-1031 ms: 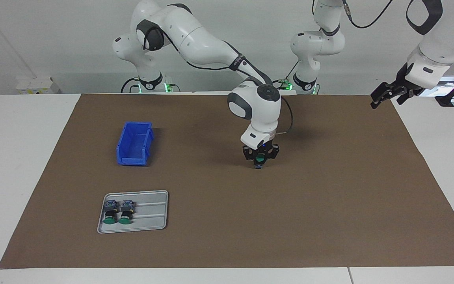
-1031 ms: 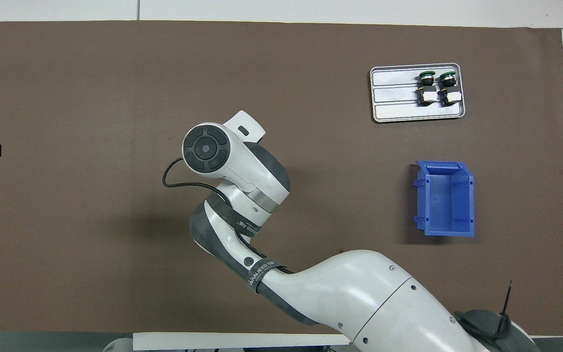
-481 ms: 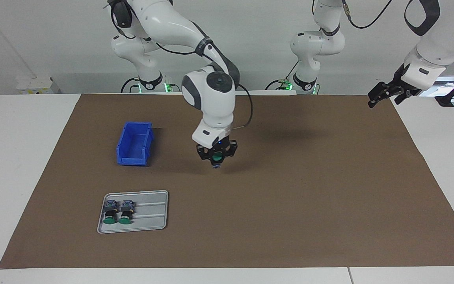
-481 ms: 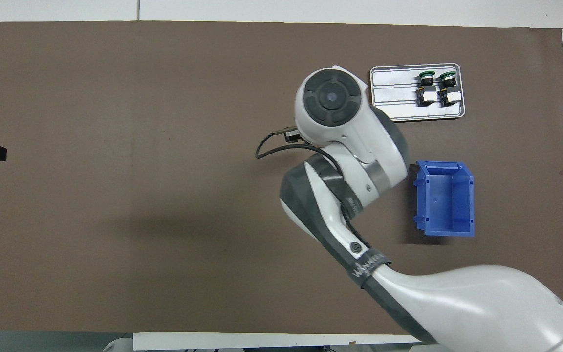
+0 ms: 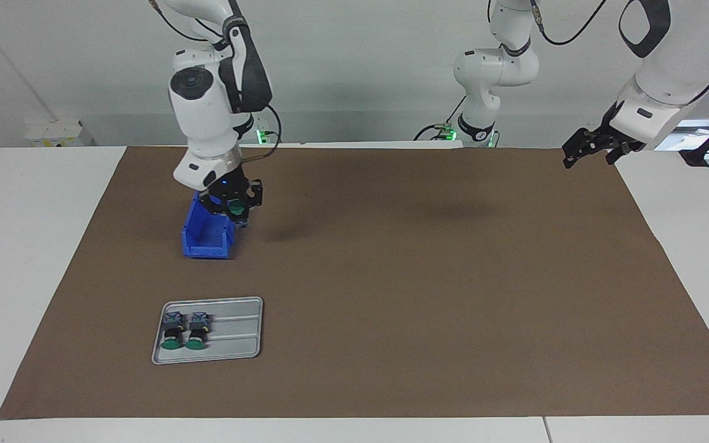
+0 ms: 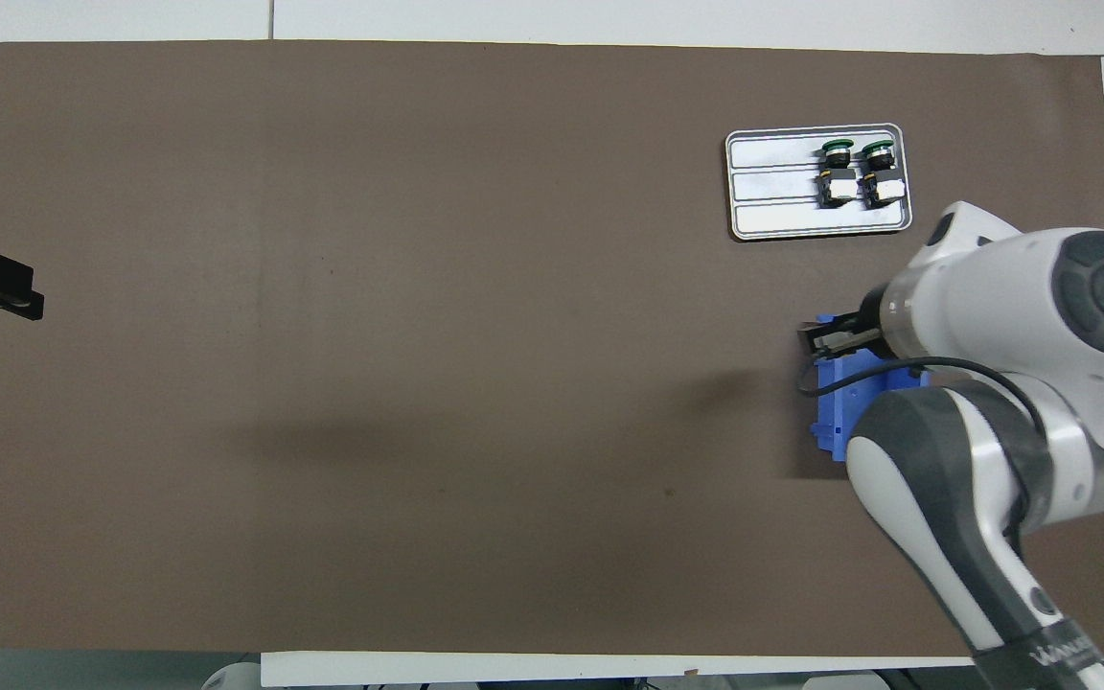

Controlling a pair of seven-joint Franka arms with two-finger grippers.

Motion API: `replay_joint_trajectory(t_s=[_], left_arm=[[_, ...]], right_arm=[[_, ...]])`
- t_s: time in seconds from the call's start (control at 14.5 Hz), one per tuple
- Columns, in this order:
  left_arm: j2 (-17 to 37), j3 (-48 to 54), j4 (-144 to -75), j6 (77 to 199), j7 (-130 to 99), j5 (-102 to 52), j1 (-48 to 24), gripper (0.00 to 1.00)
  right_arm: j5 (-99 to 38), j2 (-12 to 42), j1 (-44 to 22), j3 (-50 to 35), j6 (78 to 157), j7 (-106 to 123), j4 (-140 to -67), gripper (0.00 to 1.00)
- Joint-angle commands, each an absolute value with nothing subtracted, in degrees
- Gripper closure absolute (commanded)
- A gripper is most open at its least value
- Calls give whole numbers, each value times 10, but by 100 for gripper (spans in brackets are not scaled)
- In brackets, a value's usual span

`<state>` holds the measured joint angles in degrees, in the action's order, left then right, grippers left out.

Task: Place and press button with both arms
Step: 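Carry the item over the blue bin and lower it in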

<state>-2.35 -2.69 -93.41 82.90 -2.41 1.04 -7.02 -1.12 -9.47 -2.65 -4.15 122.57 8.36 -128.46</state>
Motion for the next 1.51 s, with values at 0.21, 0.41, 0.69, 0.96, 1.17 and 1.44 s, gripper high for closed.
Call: replay_joint_trajectory(t_s=[0.21, 0.41, 0.69, 0.96, 1.17, 1.44], left_arm=[[-33, -28, -943, 823, -24, 15, -79, 0], [-33, -28, -943, 825, -23, 15, -79, 0], [-33, -28, -943, 825, -23, 14, -79, 0], [-33, -28, -943, 824, -23, 15, -78, 0], [-32, -28, -941, 827, -24, 15, -78, 0], [-32, -28, -941, 825, -24, 15, -78, 0]], right_arm=[[-31, -90, 40, -48, 1263, 124, -1337, 100], [-31, -62, 46, -47, 1273, 121, -1344, 100], [-31, -26, 40, -48, 1329, 102, -1368, 100], [-30, -18, 38, -48, 1339, 99, -1371, 92], [-29, -18, 38, -48, 1337, 99, -1369, 59], [-23, -18, 38, -48, 1332, 102, -1364, 48]])
